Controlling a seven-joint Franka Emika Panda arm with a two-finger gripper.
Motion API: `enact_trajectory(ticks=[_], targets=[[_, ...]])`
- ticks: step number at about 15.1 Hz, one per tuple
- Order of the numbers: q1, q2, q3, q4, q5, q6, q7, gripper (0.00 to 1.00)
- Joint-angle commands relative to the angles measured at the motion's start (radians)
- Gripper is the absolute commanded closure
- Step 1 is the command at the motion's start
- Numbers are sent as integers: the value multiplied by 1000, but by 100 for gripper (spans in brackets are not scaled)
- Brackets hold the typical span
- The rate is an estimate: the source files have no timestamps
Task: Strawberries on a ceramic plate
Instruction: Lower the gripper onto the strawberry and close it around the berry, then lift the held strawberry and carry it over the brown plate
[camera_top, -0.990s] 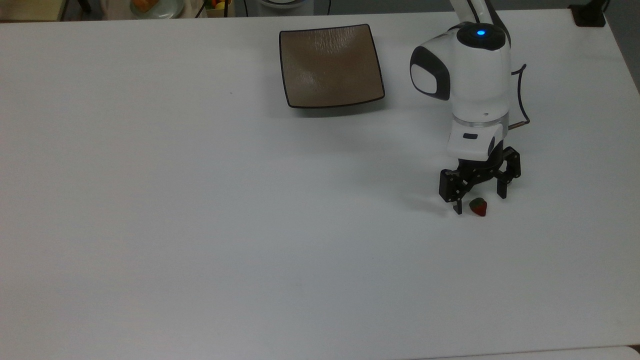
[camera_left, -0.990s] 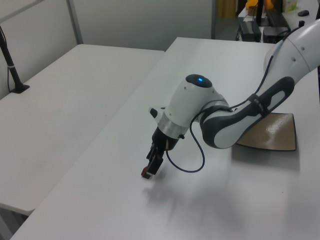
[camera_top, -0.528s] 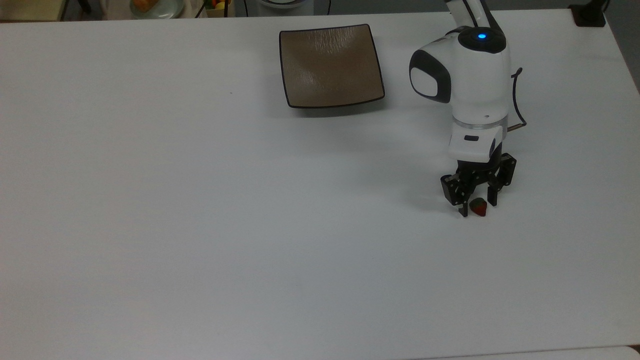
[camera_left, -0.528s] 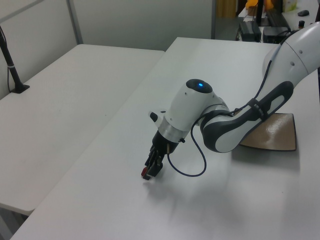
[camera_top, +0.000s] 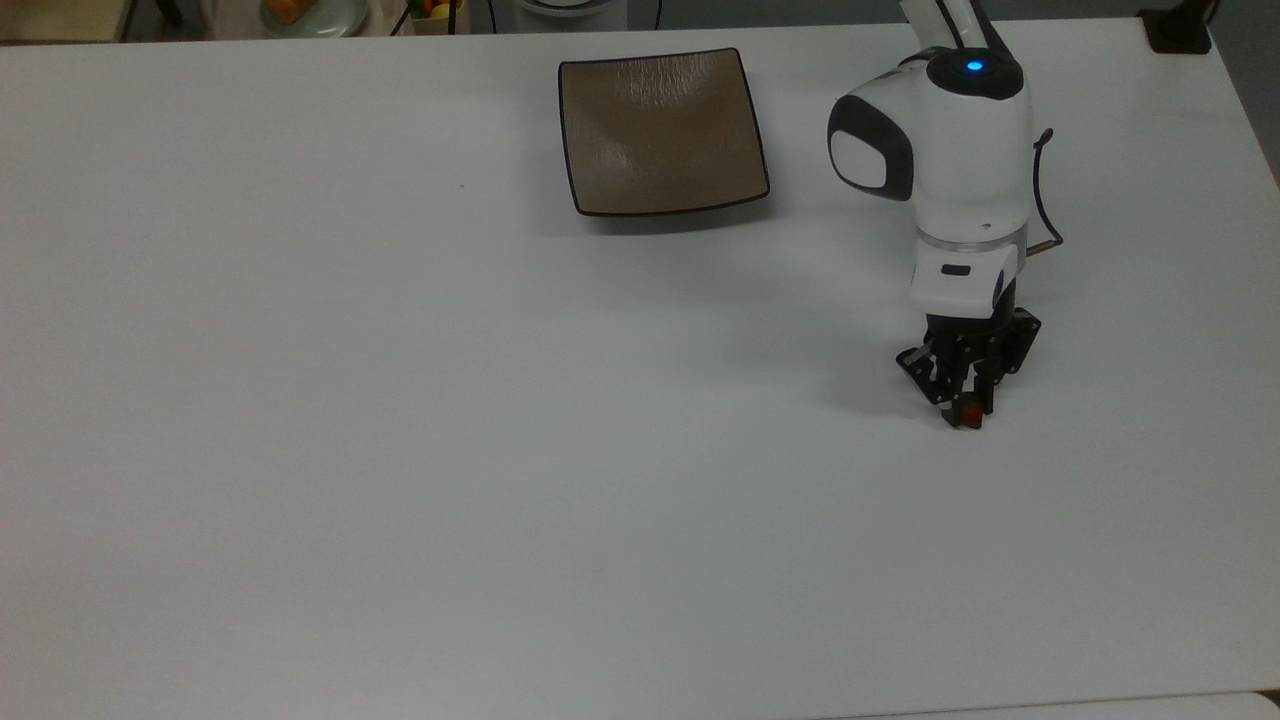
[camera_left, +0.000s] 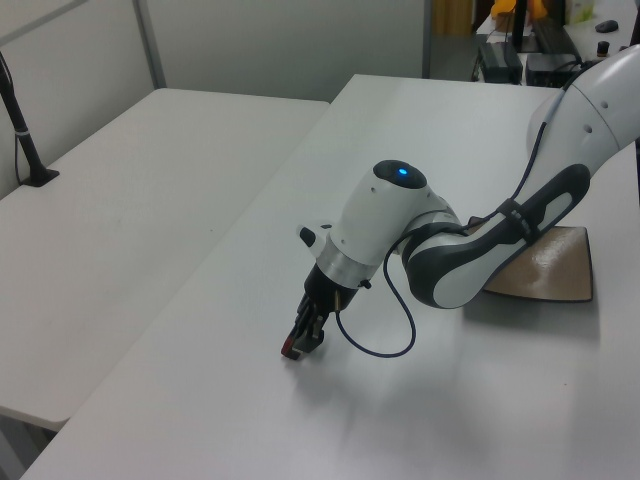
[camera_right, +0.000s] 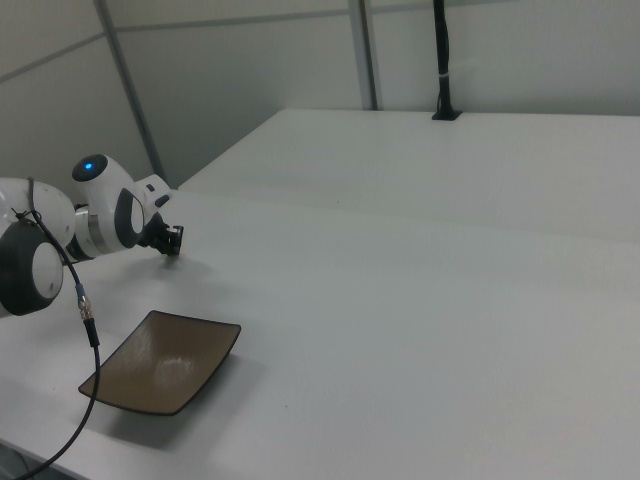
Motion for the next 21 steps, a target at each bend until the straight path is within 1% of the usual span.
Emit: enact_trajectory(ticks=[1,4,6,9,11,16,18,21], targets=[[10,-54,-20,-18,-15,-25,21,91],[-1,-98,-20,-20,-14,-83,19,92],[-10,-135,-20,-21,-12,-140,21,95],[-26,-215,-20,-23,-5,-283,21,95],[-35,-268,-20,-23,-1,-387,22,98],[-92,-399,-17,-26,3,-629,16,98],[-128,-440,-12,-28,6,-711,8,98],[-171,-492,-14,-28,29,-803,-57,98]])
